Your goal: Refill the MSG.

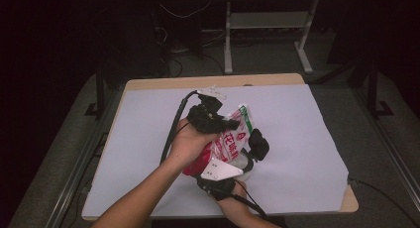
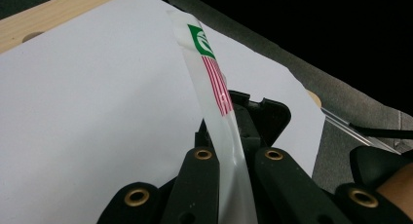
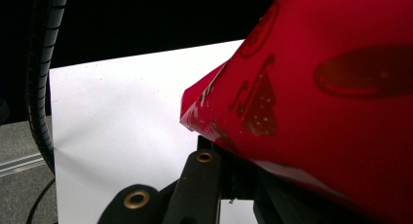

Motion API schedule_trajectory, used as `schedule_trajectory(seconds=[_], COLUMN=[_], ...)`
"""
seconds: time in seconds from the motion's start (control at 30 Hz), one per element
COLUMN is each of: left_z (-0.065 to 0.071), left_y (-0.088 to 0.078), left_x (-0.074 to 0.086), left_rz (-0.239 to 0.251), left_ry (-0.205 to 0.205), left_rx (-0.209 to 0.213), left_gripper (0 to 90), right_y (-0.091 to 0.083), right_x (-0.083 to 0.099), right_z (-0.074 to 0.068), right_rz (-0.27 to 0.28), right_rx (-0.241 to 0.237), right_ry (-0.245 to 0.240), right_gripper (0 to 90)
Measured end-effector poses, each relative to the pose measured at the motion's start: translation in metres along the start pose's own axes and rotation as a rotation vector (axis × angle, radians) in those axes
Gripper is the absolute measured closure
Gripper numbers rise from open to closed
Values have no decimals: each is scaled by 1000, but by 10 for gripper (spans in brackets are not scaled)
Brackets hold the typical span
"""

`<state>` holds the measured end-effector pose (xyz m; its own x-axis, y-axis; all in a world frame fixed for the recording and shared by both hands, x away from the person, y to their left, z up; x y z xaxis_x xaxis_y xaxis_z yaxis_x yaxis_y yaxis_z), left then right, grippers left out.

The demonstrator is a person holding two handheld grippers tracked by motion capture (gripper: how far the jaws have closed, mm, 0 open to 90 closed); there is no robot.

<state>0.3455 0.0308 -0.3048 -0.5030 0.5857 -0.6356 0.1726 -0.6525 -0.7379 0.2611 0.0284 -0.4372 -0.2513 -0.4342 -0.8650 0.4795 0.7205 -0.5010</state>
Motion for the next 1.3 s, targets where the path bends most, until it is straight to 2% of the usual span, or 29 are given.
schedule_trajectory(seconds=[1.3], left_z=[0], left_y=[0], left_x=[-1], left_rz=[2], left_ry=[-5], left_rx=[-1], left_gripper=[898], right_y=[-1], right_x=[-1], right_z=[-1], right_rz=[12], right_rx=[5], right_ry=[-6], right_gripper=[899])
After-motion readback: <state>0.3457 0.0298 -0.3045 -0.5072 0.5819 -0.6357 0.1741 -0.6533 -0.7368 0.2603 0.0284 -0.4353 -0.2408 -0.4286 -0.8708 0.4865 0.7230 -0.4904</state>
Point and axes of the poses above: each handheld gripper's, and its own axes: y roughly forward along the jaws, x roughly out of its underside, z roughly to its right, the point moved 5 cm from there along y, roughly forward along the jaws, and after that the axes turned 11 degrees about -z, right-handed, at the moved point
